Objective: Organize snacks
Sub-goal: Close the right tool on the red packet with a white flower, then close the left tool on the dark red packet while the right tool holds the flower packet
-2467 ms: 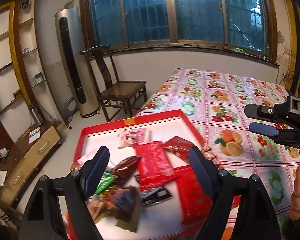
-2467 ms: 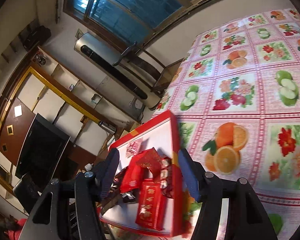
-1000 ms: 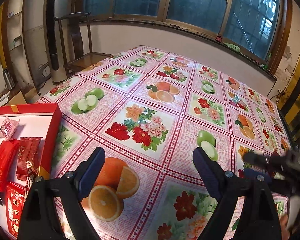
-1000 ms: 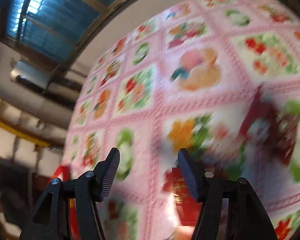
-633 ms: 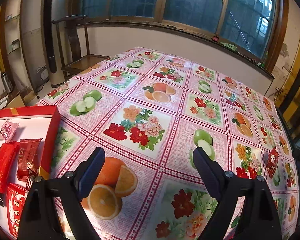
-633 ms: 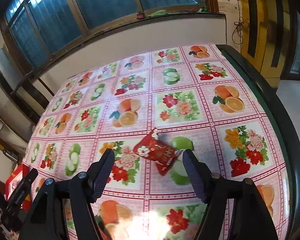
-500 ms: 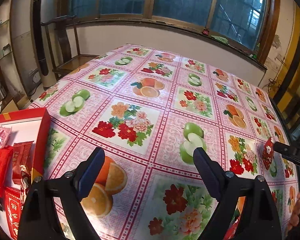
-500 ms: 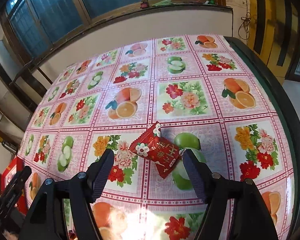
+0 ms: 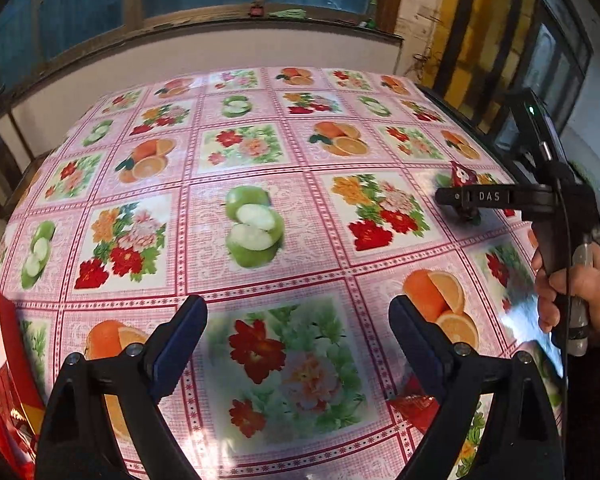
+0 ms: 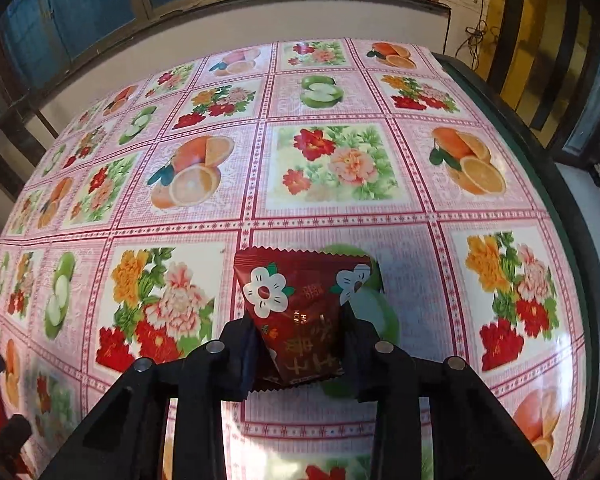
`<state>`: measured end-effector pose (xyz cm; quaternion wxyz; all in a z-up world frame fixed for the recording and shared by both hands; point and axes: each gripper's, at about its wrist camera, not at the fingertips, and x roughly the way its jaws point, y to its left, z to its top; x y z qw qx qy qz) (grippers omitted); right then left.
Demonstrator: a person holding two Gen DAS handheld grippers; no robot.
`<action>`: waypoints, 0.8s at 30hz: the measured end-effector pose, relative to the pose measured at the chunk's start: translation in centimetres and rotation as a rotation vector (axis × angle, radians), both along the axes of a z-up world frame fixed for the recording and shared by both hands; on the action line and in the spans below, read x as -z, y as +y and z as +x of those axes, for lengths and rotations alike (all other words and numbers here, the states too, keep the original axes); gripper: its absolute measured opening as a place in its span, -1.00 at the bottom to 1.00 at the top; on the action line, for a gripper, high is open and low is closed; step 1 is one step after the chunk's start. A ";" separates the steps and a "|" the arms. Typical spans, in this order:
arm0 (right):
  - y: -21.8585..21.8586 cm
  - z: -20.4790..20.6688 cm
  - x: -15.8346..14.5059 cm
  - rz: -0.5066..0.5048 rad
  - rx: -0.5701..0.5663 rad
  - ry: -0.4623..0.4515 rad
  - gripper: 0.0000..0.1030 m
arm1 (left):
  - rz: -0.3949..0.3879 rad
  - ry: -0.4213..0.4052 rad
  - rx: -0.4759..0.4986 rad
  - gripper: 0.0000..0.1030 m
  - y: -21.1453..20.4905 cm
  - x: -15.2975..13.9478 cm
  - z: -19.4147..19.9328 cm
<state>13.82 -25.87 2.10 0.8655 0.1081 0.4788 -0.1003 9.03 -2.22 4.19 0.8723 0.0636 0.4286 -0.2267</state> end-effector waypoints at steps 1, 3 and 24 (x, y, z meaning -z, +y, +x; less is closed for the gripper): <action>-0.2 -0.9 -0.2 0.063 -0.002 -0.013 -0.30 | -0.002 -0.013 0.051 0.78 -0.7 -0.2 -0.6; -1.3 -3.1 -0.3 0.252 0.000 -0.058 -0.30 | 0.004 -0.049 0.160 0.78 -2.2 -0.5 -2.1; -2.0 -10.0 -0.2 0.638 0.015 -0.219 -0.26 | 0.173 -0.050 0.420 0.79 -7.3 3.8 -5.6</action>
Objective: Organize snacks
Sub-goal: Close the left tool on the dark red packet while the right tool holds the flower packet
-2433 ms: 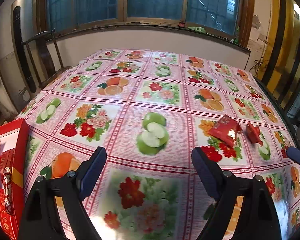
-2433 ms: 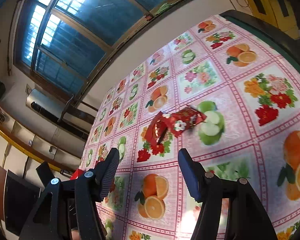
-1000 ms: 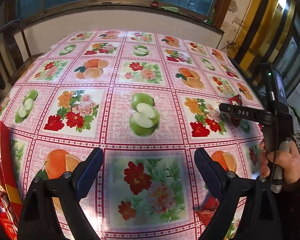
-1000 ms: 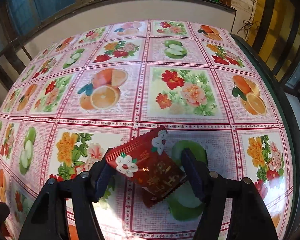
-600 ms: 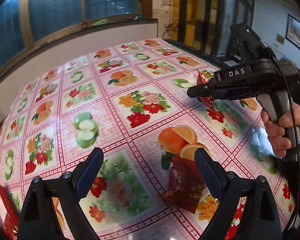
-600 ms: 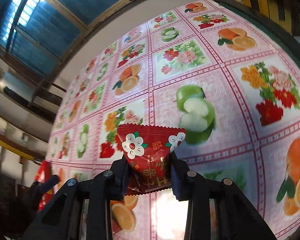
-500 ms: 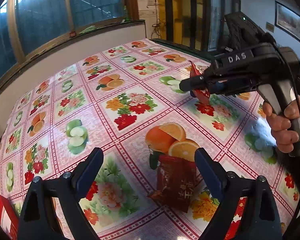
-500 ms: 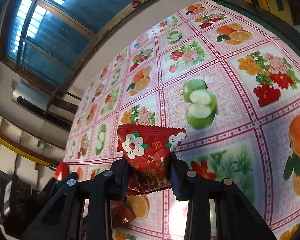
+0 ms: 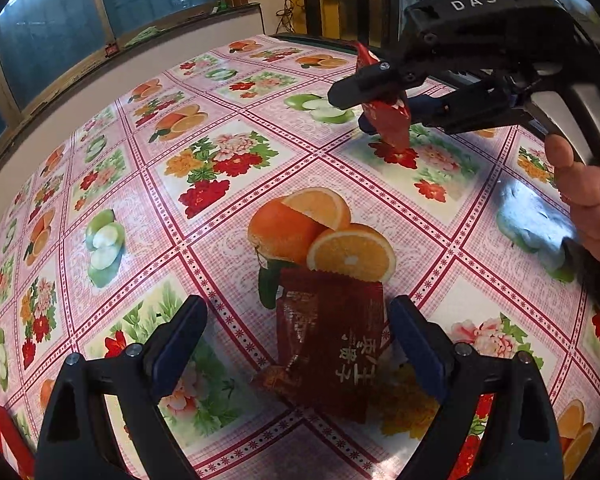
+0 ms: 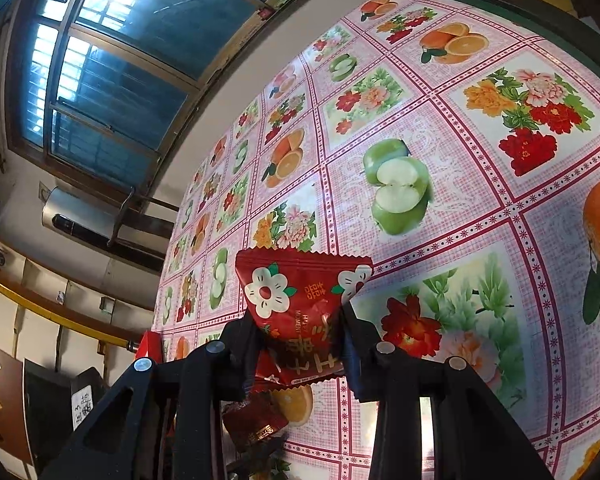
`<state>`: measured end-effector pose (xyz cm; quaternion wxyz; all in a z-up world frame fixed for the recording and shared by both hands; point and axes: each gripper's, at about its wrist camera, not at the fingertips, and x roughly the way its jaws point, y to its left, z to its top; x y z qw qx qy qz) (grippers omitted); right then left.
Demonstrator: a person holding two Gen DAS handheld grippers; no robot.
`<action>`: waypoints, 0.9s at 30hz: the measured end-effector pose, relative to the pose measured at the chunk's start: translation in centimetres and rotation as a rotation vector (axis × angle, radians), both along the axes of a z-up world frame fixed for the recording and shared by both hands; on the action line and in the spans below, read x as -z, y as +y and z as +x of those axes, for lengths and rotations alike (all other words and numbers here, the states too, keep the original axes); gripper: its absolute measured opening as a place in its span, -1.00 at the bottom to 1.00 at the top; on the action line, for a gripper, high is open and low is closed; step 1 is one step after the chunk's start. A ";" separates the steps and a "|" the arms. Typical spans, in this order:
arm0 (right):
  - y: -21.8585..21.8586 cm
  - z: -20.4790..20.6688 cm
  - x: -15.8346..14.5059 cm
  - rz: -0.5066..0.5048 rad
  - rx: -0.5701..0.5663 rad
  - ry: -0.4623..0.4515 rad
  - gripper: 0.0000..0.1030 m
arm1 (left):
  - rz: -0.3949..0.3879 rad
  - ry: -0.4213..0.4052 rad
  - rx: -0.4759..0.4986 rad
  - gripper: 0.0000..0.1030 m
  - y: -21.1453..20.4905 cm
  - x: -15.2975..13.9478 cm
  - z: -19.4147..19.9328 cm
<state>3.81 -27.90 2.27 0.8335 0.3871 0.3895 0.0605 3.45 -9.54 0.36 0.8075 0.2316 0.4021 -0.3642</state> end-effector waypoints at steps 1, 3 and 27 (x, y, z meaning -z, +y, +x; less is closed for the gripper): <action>0.0 0.0 0.0 0.004 -0.001 0.001 -0.26 | -0.003 -0.001 0.003 0.78 0.1 0.0 -0.1; 0.1 0.0 0.1 0.006 -0.006 0.007 -0.26 | -0.009 -0.001 0.017 0.69 0.0 -0.1 -0.3; 0.8 1.0 -0.1 -0.082 -0.018 -0.003 -0.26 | -0.081 0.009 -0.056 -0.10 2.2 -1.0 -0.6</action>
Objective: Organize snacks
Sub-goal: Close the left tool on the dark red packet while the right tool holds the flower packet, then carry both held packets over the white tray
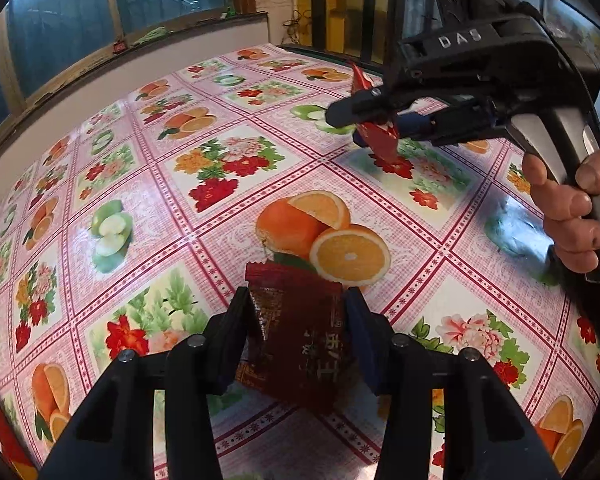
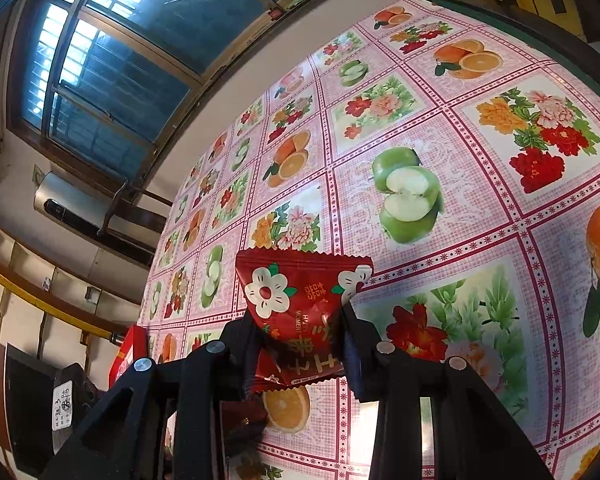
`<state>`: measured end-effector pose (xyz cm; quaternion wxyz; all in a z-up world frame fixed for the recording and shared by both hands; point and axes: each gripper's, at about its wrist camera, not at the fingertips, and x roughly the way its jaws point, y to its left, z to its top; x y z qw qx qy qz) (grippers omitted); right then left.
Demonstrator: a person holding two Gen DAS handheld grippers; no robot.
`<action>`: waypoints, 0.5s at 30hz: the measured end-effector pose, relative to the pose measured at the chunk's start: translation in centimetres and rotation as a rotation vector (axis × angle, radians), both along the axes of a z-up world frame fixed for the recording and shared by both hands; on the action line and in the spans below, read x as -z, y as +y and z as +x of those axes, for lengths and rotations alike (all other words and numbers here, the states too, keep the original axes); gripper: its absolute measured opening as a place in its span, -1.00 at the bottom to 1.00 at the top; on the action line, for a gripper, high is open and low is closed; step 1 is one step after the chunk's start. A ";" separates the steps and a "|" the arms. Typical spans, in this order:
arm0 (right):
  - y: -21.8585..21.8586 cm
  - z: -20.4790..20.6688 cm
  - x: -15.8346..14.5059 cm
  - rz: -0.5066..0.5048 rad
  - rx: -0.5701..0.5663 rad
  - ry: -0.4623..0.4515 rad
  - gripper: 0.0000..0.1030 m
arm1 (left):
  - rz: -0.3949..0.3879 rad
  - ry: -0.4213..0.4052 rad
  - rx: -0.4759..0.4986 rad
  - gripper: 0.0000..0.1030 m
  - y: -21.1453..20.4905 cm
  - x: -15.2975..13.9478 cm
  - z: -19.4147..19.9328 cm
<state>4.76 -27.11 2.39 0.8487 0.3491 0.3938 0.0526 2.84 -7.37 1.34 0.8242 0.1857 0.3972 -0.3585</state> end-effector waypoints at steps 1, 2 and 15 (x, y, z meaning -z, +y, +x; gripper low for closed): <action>0.2 0.2 0.2 0.002 -0.012 0.007 -0.26 | -0.008 0.007 -0.039 -0.10 0.6 0.0 0.0; 0.4 0.3 0.4 0.001 -0.022 0.015 -0.26 | -0.009 0.004 -0.084 -0.10 1.2 -0.1 -0.2; 7.5 0.2 0.1 -0.044 -0.192 -0.025 -0.25 | -0.031 -0.117 -0.597 -0.13 12.3 -3.5 -5.1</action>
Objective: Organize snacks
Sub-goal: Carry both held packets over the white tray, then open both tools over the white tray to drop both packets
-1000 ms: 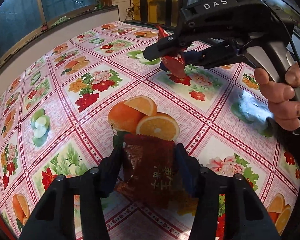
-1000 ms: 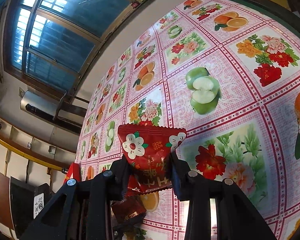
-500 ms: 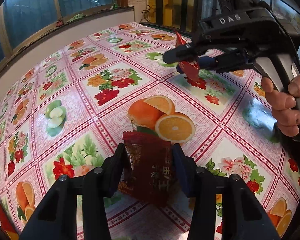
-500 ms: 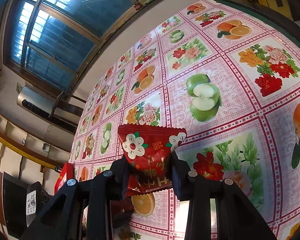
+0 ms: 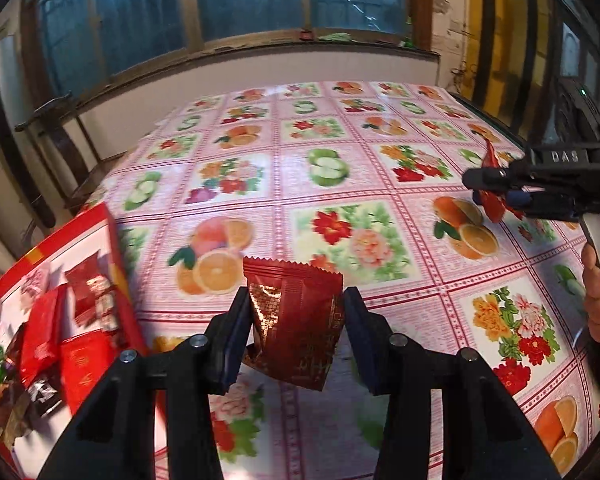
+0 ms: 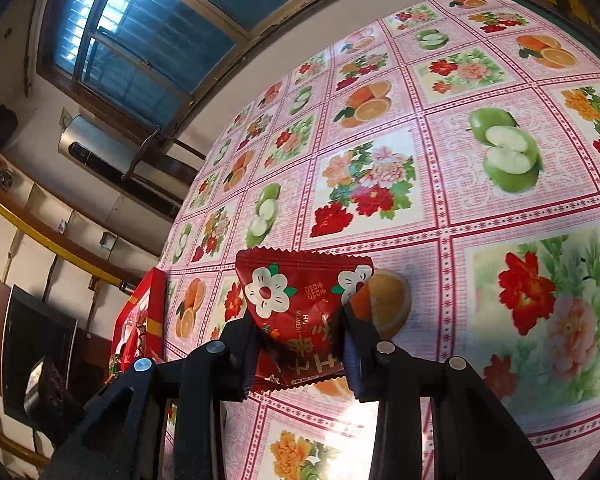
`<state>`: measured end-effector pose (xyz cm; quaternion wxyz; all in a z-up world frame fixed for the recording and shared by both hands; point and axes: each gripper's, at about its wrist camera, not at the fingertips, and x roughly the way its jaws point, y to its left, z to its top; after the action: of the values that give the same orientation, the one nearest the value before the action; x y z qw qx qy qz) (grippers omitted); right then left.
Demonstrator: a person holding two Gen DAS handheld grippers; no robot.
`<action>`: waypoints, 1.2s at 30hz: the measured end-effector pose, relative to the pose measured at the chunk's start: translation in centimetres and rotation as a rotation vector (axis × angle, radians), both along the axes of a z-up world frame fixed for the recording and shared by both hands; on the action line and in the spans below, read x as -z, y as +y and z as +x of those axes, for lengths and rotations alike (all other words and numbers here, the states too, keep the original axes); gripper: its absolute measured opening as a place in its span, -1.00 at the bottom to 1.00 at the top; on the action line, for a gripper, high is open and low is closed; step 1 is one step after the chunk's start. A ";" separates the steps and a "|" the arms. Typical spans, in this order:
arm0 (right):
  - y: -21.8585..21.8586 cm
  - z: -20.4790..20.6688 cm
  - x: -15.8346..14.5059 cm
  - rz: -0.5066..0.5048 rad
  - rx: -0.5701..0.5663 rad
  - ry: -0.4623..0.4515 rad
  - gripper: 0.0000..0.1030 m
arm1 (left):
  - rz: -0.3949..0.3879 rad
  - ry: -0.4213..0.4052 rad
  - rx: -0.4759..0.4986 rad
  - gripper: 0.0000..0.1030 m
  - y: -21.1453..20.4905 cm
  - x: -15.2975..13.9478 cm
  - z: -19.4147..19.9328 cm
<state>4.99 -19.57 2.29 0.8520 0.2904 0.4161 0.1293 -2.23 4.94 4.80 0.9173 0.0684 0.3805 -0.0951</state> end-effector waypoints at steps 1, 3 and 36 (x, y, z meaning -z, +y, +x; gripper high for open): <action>0.9 -0.2 -0.1 -0.011 -0.008 -0.008 -0.25 | -0.005 -0.009 -0.029 -0.13 1.2 -0.4 -0.2; 2.7 -0.5 -0.1 0.005 -0.025 -0.020 -0.25 | 0.007 -0.033 -0.085 -0.13 3.2 -1.0 -0.8; 23.6 -1.0 -3.2 -0.083 -0.252 -0.221 0.42 | 0.150 -0.198 -0.593 0.96 13.4 -3.5 -5.2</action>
<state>3.95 4.03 5.51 0.8809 0.1846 0.3578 0.2490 -7.42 18.38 8.34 0.9300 0.0307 0.2987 0.2118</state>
